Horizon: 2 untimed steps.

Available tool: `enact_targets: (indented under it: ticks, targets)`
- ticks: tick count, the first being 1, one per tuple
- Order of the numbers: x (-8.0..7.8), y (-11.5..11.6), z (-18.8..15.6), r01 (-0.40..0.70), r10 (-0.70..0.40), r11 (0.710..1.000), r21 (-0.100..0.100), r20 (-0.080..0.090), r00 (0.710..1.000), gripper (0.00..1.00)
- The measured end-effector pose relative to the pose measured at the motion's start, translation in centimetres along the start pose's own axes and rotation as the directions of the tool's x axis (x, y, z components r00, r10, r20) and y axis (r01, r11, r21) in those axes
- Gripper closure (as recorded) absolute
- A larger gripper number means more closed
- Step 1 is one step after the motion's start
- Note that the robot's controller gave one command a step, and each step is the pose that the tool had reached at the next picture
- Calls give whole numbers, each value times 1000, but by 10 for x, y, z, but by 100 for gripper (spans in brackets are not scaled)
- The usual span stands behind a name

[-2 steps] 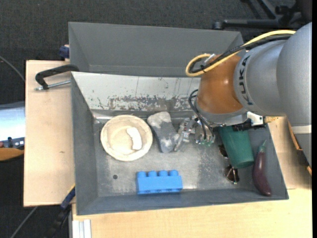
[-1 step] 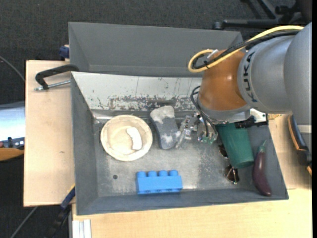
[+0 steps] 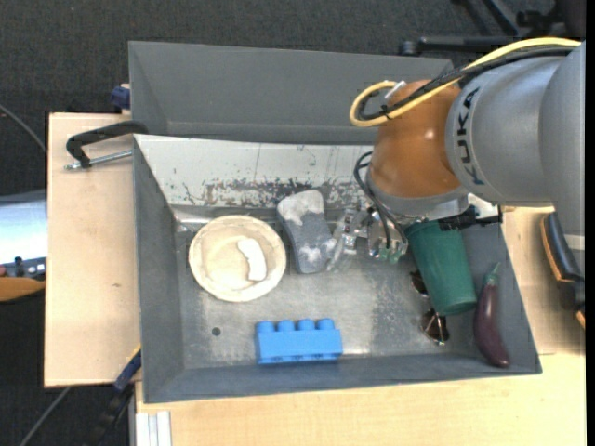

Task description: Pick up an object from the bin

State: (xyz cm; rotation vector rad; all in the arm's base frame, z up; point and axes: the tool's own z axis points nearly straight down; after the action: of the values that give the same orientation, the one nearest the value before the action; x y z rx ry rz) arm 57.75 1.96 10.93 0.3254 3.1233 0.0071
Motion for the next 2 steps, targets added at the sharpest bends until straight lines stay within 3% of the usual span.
enact_targets:
  ticks: [1, 2]
  targets:
    - [-4, -8, -10, -12, 12, 1000, -2, 3, 1000, 100]
    - [-14, -15, 19, -13, 13, 1000, -2, 4, 1000, 100]
